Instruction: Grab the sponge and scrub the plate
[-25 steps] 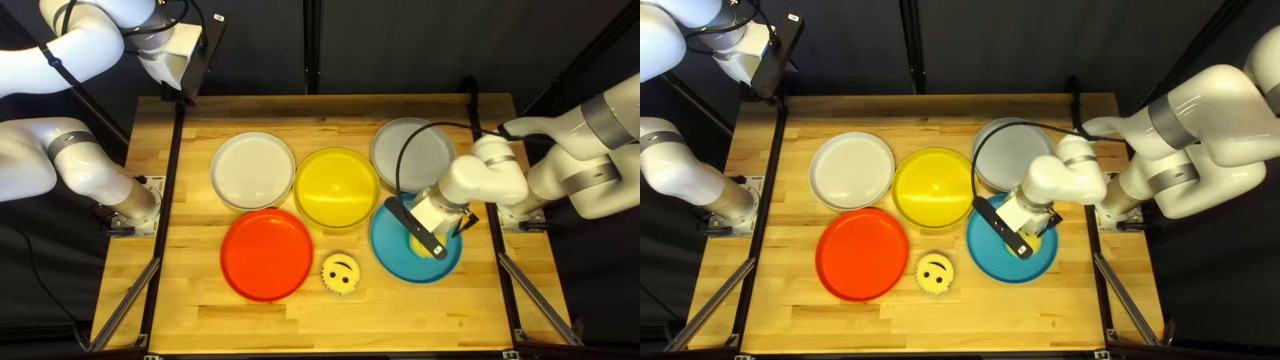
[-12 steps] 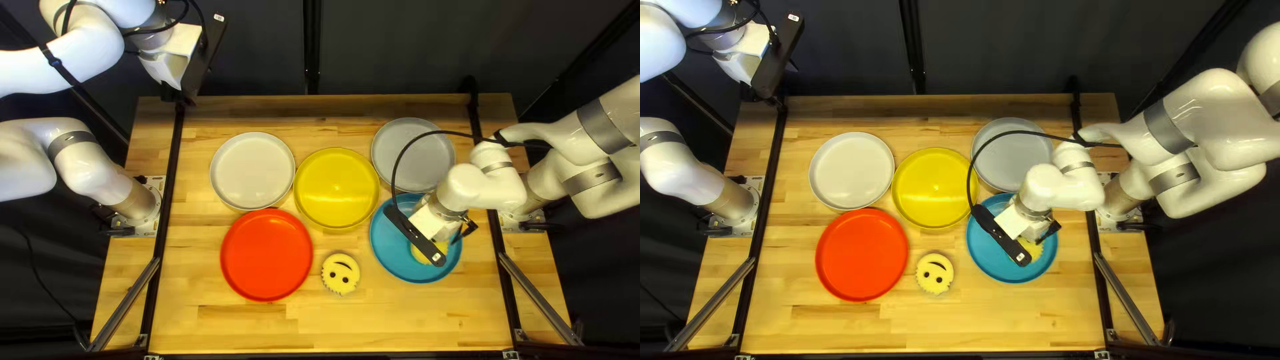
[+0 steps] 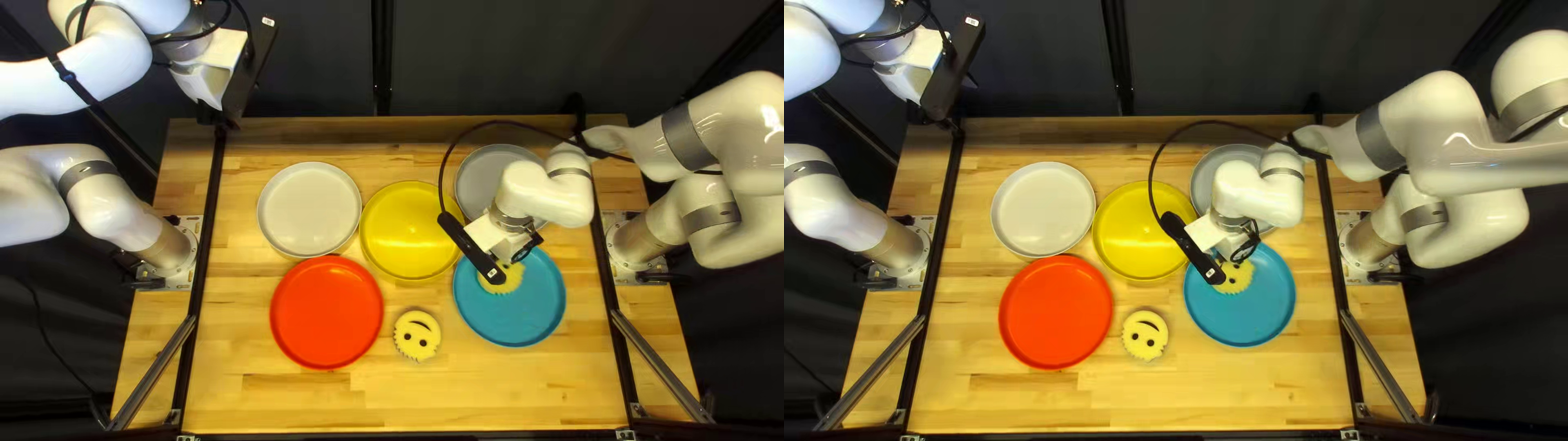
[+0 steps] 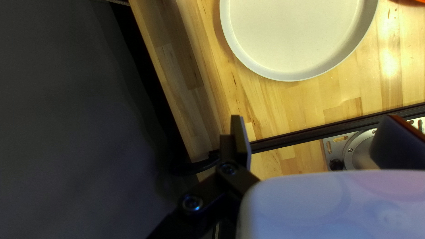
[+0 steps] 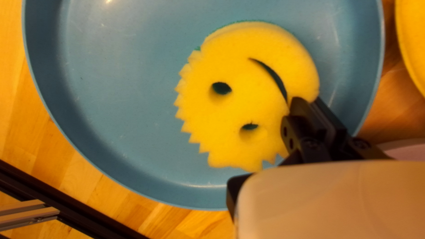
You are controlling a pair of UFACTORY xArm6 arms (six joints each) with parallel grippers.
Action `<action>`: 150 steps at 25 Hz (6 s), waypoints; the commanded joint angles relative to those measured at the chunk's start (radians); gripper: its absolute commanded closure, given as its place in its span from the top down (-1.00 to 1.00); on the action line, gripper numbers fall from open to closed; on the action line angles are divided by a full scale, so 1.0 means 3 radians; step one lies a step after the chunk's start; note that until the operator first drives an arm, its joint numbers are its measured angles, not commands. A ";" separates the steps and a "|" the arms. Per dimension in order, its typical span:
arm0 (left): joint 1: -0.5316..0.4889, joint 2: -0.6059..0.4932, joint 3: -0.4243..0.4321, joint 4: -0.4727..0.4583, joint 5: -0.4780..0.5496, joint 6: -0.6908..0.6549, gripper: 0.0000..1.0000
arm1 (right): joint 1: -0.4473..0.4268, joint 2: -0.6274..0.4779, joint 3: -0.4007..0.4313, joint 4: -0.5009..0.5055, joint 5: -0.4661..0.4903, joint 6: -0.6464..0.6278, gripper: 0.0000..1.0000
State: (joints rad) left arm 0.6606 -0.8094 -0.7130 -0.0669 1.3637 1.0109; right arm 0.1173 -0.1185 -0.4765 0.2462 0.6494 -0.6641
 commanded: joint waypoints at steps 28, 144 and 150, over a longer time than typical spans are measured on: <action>0.0000 0.0000 0.0000 0.0000 0.0000 0.0000 1.00 | -0.0224 0.0345 -0.0505 -0.0103 0.0339 0.0014 -1.00; 0.0000 0.0000 0.0000 0.0000 0.0000 0.0000 1.00 | 0.0330 -0.0726 0.0716 -0.1237 -0.0132 0.0493 -1.00; 0.0000 0.0000 0.0000 0.0000 0.0000 0.0000 1.00 | 0.0744 -0.0709 0.0732 -0.1203 -0.0059 0.0810 -1.00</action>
State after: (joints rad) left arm 0.6606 -0.8094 -0.7130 -0.0669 1.3637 1.0109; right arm 0.3050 -0.3457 -0.2546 -0.1191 0.6304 -0.4503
